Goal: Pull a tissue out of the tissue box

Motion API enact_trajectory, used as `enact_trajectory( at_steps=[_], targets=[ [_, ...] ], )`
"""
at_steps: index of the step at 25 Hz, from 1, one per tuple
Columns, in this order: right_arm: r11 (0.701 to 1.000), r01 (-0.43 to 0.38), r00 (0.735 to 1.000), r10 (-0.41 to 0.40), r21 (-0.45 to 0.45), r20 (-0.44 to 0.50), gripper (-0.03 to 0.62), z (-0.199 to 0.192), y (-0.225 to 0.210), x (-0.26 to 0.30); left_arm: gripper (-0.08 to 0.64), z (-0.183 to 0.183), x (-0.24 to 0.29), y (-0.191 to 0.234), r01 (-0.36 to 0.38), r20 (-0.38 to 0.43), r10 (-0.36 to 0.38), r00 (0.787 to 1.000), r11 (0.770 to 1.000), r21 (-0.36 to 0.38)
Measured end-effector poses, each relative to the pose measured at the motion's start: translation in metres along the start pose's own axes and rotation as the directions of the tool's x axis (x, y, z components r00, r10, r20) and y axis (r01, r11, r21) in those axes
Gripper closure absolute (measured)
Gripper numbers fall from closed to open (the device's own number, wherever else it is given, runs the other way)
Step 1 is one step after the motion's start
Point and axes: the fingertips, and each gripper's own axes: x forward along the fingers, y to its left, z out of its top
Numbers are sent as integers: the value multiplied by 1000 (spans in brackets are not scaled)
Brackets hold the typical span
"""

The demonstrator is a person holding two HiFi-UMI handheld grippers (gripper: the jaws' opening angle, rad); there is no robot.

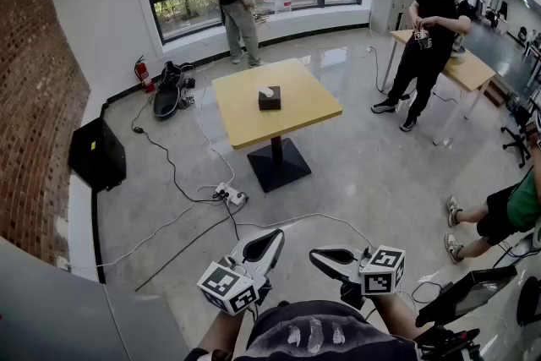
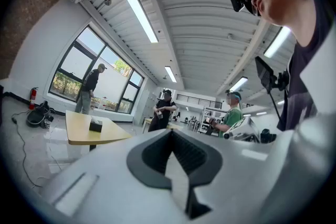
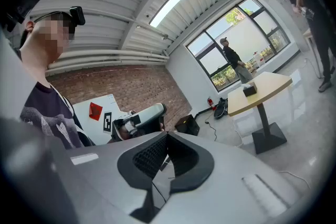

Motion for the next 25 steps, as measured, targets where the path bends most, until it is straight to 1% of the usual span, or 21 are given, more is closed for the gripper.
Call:
enact_trajectory(
  at_steps=[6,9,12,16,20,25],
  targets=[
    [999,-44,997,43,-4,-60,594,-13,13,38,557,-1,-20,30,-38,2,38,999,999,-27],
    [999,-53,995,52,-5,-86,594,-14,8,47,557,-2,-19,39,-48,2,48,999,998,-40],
    [998,-63,995,64,12,-80,594,-5,-3,55,557,0,-11,48,-56,-13,55,998,998,-41],
    [996,-90,994,92,28,-67,594,7,-26,55,557,1,16,57,-69,-41,68,997,997,-25],
    [992,-106,993,109,67,-36,594,17,-62,48,557,0,52,64,-77,-76,76,994,997,-7],
    [981,-146,989,148,128,-2,594,31,-90,19,557,5,100,55,-96,-115,97,989,995,15]
  ],
)
